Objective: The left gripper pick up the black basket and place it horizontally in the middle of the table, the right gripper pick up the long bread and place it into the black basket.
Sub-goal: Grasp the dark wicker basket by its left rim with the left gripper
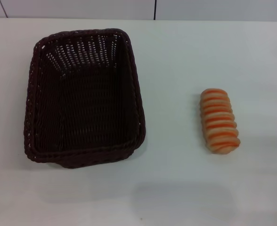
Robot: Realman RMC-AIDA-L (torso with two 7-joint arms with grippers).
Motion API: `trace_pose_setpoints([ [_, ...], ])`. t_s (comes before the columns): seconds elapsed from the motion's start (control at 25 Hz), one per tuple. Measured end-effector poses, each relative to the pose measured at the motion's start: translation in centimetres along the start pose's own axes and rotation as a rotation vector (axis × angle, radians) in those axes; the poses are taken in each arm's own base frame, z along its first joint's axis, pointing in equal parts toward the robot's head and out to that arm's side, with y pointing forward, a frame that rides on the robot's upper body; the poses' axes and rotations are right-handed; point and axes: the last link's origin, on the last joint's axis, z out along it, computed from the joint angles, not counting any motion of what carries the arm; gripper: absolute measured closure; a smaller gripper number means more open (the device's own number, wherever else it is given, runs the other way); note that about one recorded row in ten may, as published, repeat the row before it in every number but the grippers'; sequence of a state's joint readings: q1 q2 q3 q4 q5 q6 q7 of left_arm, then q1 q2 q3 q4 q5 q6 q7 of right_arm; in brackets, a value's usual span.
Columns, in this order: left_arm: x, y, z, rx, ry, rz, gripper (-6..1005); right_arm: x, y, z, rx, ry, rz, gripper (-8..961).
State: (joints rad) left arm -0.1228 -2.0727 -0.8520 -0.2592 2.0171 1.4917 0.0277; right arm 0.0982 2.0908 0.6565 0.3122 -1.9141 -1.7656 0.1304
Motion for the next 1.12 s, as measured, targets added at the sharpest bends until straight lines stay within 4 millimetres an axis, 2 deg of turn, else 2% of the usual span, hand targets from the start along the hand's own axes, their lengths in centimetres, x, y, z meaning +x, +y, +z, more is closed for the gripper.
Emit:
trace_pose_setpoints([
  [0.36,0.0,-0.1,0.1,-0.008,0.000,0.009,169,-0.1,0.3,-0.1,-0.013,-0.009,0.008,132],
  [0.56,-0.1,0.5,0.5,-0.051,-0.001,0.027,175,-0.1,0.5,0.0,-0.019,-0.011,0.011,132],
  [0.88,0.0,2.2,2.4,-0.139,0.002,0.029,185,-0.1,0.7,0.1,-0.028,-0.016,0.014,133],
  [1.12,0.3,2.7,5.4,-0.188,-0.041,-0.029,193,-0.1,0.8,0.1,-0.046,-0.010,0.023,134],
])
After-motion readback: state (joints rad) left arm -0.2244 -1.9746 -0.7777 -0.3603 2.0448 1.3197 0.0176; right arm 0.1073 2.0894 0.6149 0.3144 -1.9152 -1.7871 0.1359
